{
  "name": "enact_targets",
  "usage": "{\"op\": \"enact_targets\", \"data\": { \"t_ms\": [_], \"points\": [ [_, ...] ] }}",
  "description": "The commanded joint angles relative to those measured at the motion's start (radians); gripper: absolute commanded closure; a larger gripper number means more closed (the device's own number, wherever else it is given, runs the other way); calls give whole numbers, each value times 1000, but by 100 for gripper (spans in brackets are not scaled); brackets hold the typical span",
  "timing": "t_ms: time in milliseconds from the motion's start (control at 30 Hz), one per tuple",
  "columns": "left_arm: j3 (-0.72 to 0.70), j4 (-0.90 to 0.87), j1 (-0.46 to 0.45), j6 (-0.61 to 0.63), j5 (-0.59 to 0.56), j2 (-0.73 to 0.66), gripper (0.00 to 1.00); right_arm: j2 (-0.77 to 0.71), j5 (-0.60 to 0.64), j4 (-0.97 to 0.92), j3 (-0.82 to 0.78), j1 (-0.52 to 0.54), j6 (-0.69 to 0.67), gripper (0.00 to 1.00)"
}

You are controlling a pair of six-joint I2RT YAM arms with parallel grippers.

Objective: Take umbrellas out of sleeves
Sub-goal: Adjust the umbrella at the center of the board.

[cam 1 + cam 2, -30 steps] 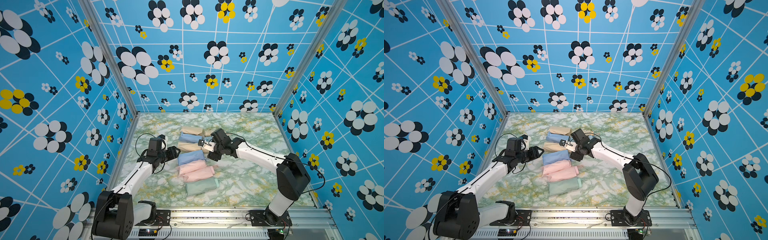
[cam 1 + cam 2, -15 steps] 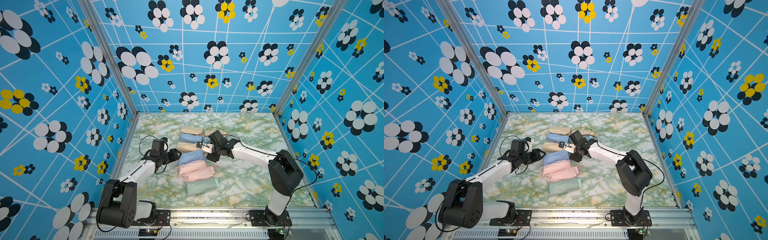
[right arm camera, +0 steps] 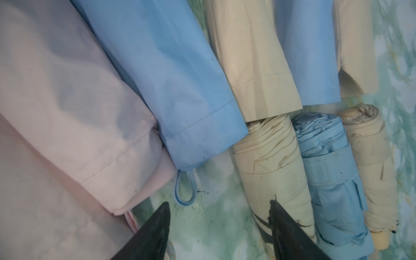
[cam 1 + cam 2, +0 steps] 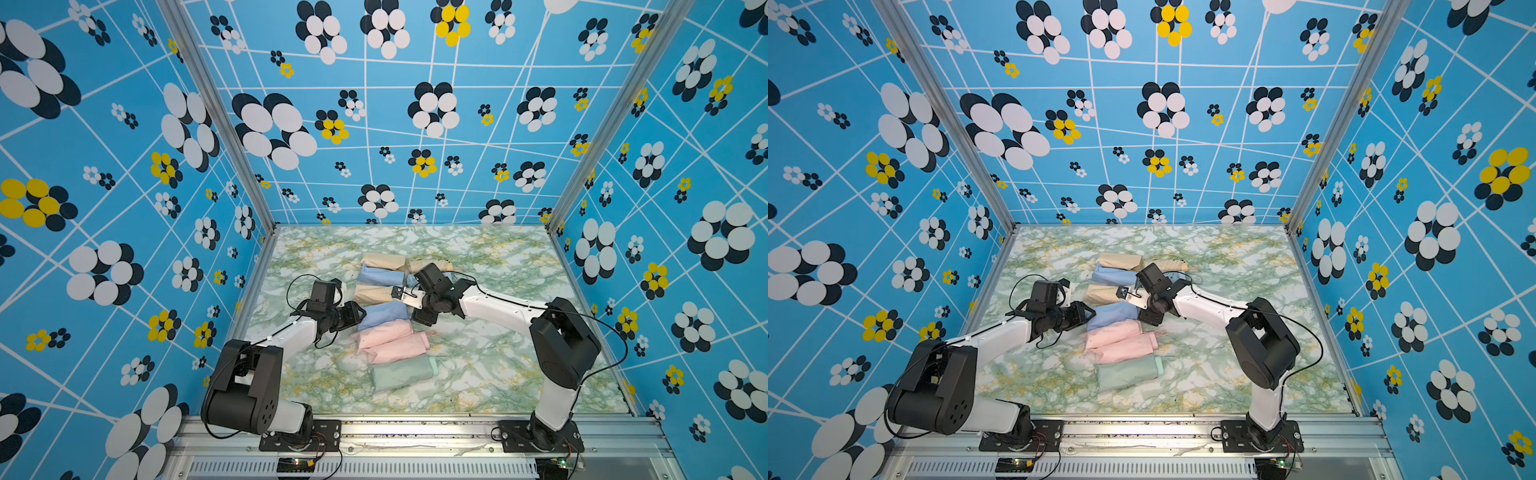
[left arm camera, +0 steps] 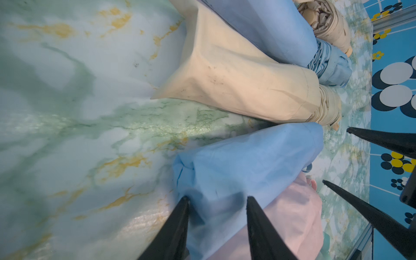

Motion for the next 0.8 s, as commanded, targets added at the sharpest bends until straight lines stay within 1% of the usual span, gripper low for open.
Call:
{"op": "enact_targets", "data": {
  "t_ms": [0,167,433,700,733,767],
  "points": [
    [-2,15,-9,20,-1,14,56,22,-27,26,16,19,23,27],
    [-1,24,-14,19,1,22,56,40,-18,39,20,33,47,24],
    [1,28,-19,22,0,24,56,45,0,45,-8,53,47,23],
    [-3,33,-19,24,3,32,56,31,40,39,-55,106,59,21],
    [-4,35,-20,25,5,31,60,28,45,38,-64,113,65,21],
    [-4,35,-20,26,6,32,60,24,51,36,-72,120,68,21]
  ]
}}
